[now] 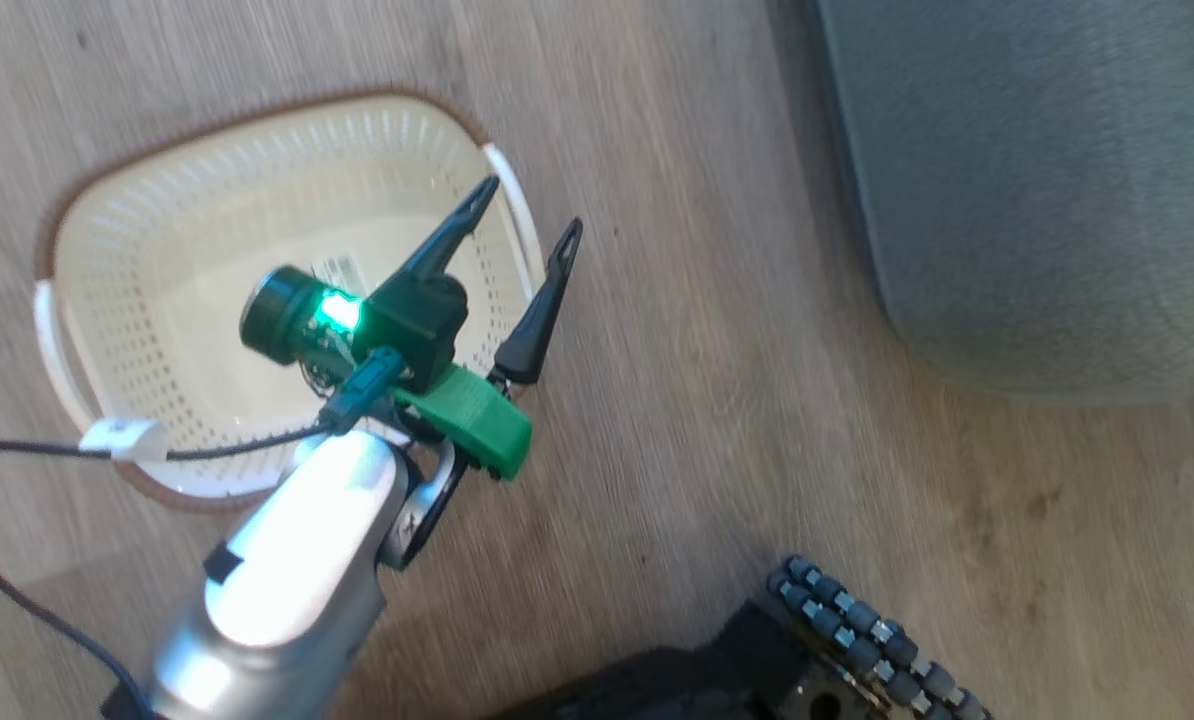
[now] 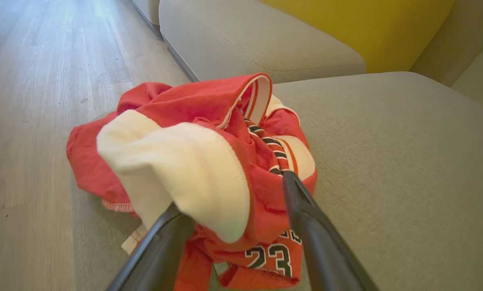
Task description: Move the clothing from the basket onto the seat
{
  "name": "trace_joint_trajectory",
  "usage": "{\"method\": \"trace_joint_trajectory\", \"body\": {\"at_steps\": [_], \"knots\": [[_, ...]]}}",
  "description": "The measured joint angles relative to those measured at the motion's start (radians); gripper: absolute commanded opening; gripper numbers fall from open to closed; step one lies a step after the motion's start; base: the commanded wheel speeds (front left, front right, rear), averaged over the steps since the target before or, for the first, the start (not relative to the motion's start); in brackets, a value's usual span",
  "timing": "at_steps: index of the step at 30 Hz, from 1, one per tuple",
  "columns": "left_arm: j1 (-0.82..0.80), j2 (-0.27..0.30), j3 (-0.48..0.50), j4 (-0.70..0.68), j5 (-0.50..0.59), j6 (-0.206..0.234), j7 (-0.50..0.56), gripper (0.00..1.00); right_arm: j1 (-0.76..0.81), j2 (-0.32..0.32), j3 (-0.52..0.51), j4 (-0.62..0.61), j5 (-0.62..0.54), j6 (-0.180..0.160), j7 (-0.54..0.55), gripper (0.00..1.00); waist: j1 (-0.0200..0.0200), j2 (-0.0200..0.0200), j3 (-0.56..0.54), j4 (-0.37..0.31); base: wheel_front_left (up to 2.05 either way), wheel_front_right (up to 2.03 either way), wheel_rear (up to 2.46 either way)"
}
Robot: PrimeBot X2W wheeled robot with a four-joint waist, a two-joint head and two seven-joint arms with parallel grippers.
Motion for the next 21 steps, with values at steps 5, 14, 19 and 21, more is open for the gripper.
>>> {"method": "trace_joint_trajectory", "body": {"at_steps": [5, 14, 19, 21], "knots": [[0.063, -0.017, 0.024, 0.017, -0.045, 0.019, -0.019, 1.00, 0.133, -0.002, 0.062, -0.126, 0.019, 0.000, -0.035, 1.00, 0.0000, 0.0000, -0.095, -0.003, 0.00, 0.00, 0.00], [0.199, -0.033, 0.086, 0.048, -0.108, 0.039, -0.038, 1.00, 0.400, 0.076, 0.077, -0.347, -0.035, 0.000, -0.072, 1.00, -0.0001, 0.0000, -0.262, 0.026, 0.00, 0.00, 0.00], [0.275, -0.037, 0.154, 0.057, -0.115, 0.047, -0.039, 1.00, 0.544, 0.177, 0.097, -0.468, -0.095, 0.000, -0.088, 1.00, -0.0001, 0.0000, -0.361, 0.074, 0.00, 0.00, 0.00], [0.304, -0.038, 0.190, 0.049, -0.115, 0.051, -0.039, 1.00, 0.595, 0.222, 0.122, -0.507, -0.101, 0.000, -0.089, 1.00, -0.0001, 0.0001, -0.397, 0.097, 0.00, 0.00, 0.00]]}}
